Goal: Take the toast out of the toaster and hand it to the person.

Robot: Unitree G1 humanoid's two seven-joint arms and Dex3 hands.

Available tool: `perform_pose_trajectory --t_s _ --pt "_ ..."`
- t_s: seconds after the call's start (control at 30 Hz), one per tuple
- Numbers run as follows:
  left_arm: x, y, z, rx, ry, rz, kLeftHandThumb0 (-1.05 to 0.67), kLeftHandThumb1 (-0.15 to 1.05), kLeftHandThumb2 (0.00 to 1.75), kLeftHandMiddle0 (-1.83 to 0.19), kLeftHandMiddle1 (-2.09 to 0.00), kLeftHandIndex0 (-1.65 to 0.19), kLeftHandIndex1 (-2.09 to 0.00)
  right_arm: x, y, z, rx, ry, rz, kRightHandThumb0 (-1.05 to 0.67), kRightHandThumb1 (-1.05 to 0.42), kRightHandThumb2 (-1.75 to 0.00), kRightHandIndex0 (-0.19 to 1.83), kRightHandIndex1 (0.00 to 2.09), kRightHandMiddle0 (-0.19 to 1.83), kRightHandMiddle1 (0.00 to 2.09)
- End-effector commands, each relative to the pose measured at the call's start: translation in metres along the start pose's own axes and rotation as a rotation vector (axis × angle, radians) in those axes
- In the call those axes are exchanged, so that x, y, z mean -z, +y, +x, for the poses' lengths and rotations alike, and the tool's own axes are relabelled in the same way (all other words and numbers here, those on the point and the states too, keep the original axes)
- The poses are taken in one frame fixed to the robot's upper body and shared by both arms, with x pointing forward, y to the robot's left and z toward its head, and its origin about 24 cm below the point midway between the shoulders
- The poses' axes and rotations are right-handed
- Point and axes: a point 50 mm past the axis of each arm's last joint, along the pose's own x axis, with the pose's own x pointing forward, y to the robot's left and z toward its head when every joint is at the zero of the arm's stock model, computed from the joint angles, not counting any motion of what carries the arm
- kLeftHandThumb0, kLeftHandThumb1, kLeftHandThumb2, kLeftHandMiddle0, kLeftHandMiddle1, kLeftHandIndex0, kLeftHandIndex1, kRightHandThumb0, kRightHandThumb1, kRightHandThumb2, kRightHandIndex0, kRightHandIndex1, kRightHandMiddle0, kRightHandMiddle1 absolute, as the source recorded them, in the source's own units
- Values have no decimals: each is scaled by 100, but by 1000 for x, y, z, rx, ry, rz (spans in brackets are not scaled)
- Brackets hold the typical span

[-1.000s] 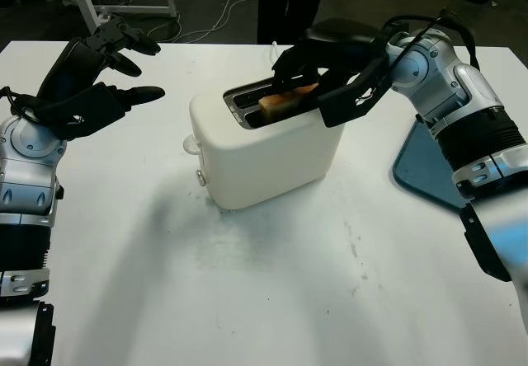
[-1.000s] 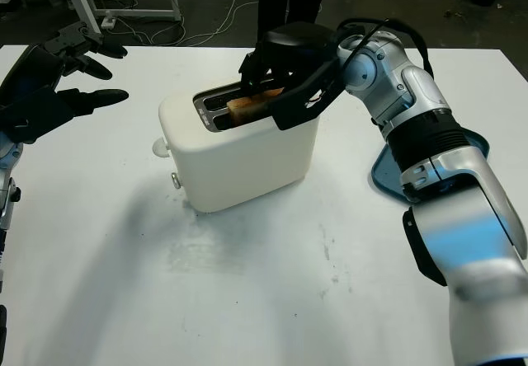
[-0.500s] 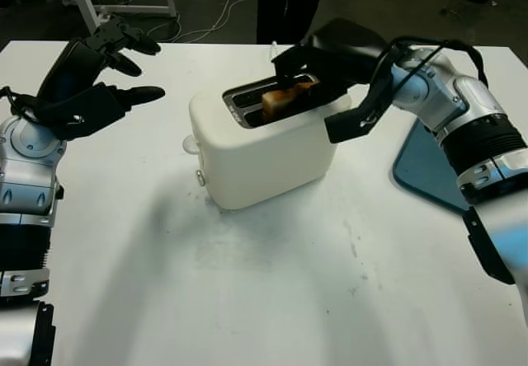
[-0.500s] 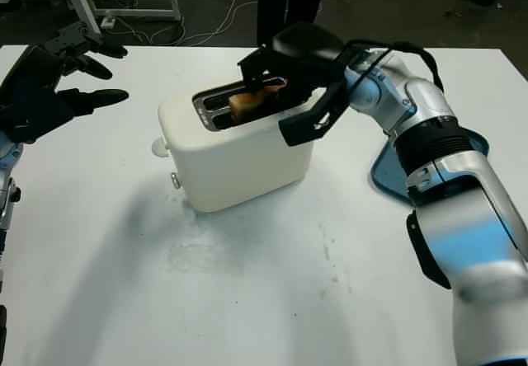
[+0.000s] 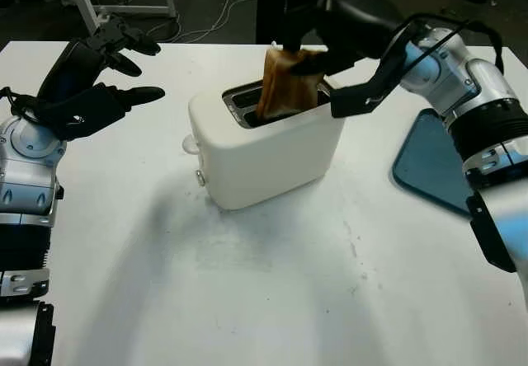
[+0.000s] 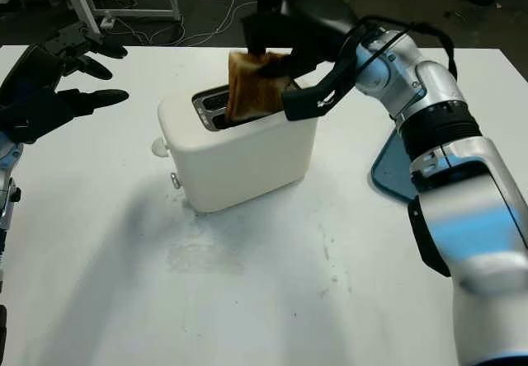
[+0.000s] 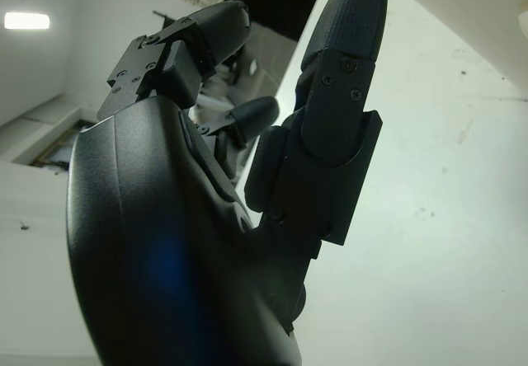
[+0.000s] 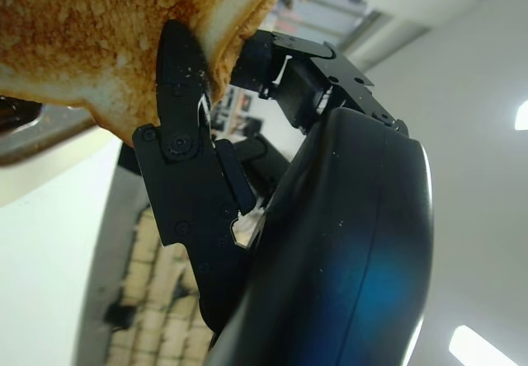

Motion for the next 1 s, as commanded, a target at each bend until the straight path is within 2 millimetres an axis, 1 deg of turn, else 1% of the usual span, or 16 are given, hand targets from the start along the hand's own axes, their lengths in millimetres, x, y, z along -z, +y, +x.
perform_pose_trajectory --t_s 0.0,0.1,0.2,0.23,0.3,0.4,0.43,0.53,0.63,0.77,0.87,0.9,0.97 --pt "2 0 -2 3 3 -11 -74 88 0 -19 -126 -19 -104 0 -17 5 45 17 75 -49 -92 -48 89 175 60 175" --pt "2 0 -2 4 7 -2 -75 89 0 -18 -127 -18 -104 6 -28 4 81 42 177 -48 -92 -47 87 175 60 175" --pt "3 0 -2 8 8 -4 -76 89 1 -19 -127 -18 -104 10 -40 2 132 51 242 -48 -92 -45 93 175 64 175" --pt "2 0 -3 9 10 -4 -76 89 1 -18 -126 -18 -104 12 -43 1 148 58 254 -47 -92 -45 98 175 69 175" --pt "2 0 -3 9 14 -3 -76 89 1 -18 -126 -18 -104 15 -50 0 166 80 267 -46 -92 -45 103 175 73 175" --pt "2 0 -3 8 11 -10 -74 89 0 -18 -126 -18 -104 21 -61 -3 200 141 254 -47 -92 -44 99 175 70 175" --pt "2 0 -3 7 12 -11 -74 88 0 -18 -127 -18 -104 23 -63 -5 220 157 250 -48 -92 -42 97 175 67 174" --pt "2 0 -3 8 15 -4 -74 89 0 -17 -127 -18 -104 29 -69 -10 264 174 271 -45 -92 -40 97 175 65 170" --pt "3 0 -3 9 8 -5 -75 89 0 -18 -127 -18 -104 39 -71 -17 308 219 280 -45 -92 -39 101 175 73 174" --pt "3 0 -3 10 13 -7 -75 89 0 -17 -127 -17 -104 54 -65 -22 333 373 237 -43 -92 -39 101 175 75 174" --pt "3 0 -2 10 15 -3 -77 90 1 -17 -127 -17 -104 62 -58 -26 323 453 205 -40 -92 -40 93 175 68 175" --pt "3 0 -2 10 16 1 -79 90 1 -17 -127 -17 -104 65 -56 -28 320 476 204 -37 -92 -40 89 175 63 175" --pt "3 0 -3 10 19 0 -80 90 1 -17 -127 -17 -104 70 -51 -31 312 530 221 -37 -92 -40 84 175 57 175"
